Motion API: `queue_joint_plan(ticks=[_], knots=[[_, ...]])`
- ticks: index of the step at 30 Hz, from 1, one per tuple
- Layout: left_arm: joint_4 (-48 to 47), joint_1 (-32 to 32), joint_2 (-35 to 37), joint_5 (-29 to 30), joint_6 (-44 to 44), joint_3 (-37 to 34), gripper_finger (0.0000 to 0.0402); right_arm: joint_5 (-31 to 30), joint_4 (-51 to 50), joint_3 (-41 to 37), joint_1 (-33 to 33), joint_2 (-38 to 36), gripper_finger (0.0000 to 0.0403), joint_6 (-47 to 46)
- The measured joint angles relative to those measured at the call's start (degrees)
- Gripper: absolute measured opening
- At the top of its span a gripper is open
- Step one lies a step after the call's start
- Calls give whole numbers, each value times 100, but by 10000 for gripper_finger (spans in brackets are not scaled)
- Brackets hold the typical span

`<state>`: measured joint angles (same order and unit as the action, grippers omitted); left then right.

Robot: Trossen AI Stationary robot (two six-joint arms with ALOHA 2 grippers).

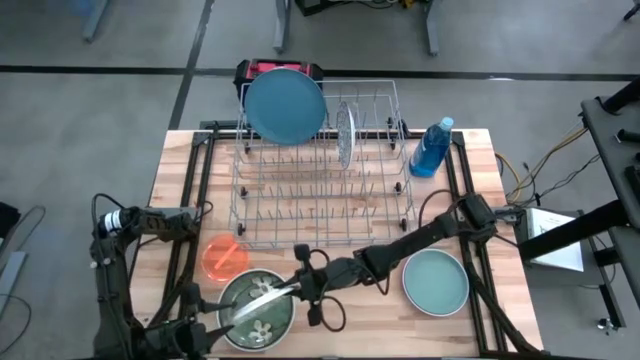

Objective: Sort dishes
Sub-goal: Put the white-orange patterned plate in the dish rack

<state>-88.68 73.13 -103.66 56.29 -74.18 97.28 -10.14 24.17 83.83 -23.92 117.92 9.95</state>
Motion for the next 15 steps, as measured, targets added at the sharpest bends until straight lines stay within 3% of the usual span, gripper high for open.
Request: queue_joint_plan(ticks=[3,8,12,15], knots=[[6,46,0,72,170,131,206,533,-207,-40,63,-248,8,-115],[-163,119,11,-19,538,246,206,2505,-639,-100,-23,-763,7,-9],[-160,137,9,72,757,244,206,2264,-614,-96,-48,-1147,7,204],[-156,135,9,252,818,242,206,2698,-639,-99,56,-1321,7,546]])
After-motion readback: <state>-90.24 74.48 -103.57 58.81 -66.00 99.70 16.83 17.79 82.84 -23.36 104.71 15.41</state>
